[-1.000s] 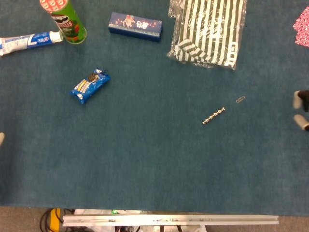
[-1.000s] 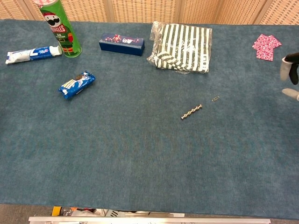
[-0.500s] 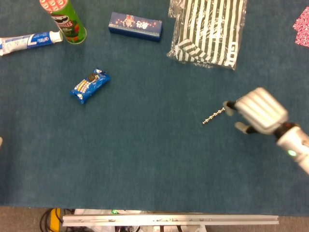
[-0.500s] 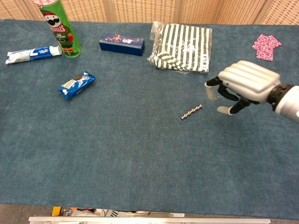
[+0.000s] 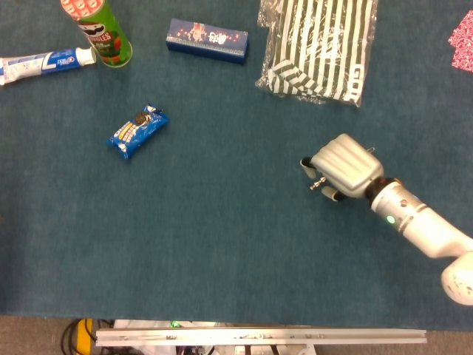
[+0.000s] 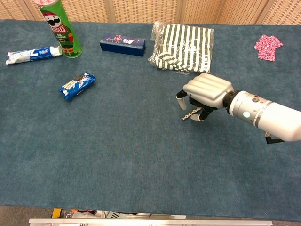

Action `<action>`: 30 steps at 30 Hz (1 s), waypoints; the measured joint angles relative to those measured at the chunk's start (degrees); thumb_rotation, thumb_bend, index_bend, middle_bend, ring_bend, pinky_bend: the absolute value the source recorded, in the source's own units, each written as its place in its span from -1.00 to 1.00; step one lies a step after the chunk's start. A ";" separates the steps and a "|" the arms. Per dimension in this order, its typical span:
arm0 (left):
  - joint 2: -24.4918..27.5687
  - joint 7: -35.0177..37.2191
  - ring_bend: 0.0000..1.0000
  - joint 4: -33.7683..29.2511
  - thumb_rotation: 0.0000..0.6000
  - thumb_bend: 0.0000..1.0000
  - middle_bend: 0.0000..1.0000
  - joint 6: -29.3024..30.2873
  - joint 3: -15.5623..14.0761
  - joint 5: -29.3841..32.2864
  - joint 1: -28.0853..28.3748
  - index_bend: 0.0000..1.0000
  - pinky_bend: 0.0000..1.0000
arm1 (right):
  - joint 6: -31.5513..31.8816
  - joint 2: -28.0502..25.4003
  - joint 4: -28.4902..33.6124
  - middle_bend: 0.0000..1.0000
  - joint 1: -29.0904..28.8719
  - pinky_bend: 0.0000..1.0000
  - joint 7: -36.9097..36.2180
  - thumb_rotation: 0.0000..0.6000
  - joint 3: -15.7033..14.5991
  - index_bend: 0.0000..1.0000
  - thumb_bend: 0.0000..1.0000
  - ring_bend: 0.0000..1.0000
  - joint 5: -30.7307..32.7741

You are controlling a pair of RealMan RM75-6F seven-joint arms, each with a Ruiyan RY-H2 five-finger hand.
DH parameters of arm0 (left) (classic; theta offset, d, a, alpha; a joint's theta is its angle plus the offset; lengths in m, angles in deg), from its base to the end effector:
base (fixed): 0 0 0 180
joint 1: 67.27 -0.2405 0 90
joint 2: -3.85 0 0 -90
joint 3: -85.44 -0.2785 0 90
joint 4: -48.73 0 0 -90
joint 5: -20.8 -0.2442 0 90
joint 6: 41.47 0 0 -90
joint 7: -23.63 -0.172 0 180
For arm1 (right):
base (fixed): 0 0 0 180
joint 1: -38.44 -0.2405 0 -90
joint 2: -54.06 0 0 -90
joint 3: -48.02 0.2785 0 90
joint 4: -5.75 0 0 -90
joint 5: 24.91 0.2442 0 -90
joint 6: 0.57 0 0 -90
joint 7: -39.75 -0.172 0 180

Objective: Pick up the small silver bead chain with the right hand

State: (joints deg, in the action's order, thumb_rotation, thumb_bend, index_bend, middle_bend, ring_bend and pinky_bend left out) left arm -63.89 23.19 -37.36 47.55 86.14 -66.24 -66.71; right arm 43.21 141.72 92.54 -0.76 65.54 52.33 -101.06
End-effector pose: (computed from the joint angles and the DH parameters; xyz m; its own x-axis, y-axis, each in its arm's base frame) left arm -0.3722 0.1784 0.1301 0.4471 0.0009 0.8945 0.8936 0.0437 -0.4467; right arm -0.1747 -0.3267 -0.1023 0.6888 -0.3256 0.6478 -0.6700 -0.6272 0.3972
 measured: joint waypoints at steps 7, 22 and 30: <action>0.01 0.09 -0.89 0.03 1.00 -0.61 -0.89 -0.06 0.16 0.21 -0.01 -1.00 -0.97 | -0.35 1.18 -1.43 0.91 -0.88 1.00 0.20 1.00 -0.65 0.01 -0.58 1.00 1.54; -0.26 1.16 -0.89 1.21 1.00 -0.61 -0.89 -0.34 0.30 0.79 -0.24 -1.00 -0.97 | -0.39 2.98 -3.68 0.93 -2.16 1.00 0.05 1.00 -1.94 0.01 -0.48 1.00 3.30; -0.45 1.72 -0.89 1.84 1.00 -0.61 -0.89 -0.48 0.39 1.01 -0.29 -1.00 -0.97 | -0.29 3.79 -4.38 0.93 -2.75 1.00 0.47 1.00 -2.22 0.01 -0.46 1.00 4.47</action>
State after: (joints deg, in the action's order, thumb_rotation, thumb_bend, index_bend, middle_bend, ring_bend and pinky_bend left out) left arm -64.34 24.91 -35.53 47.07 86.54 -65.23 -67.00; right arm 42.92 145.51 88.16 -3.52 66.01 50.10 -96.59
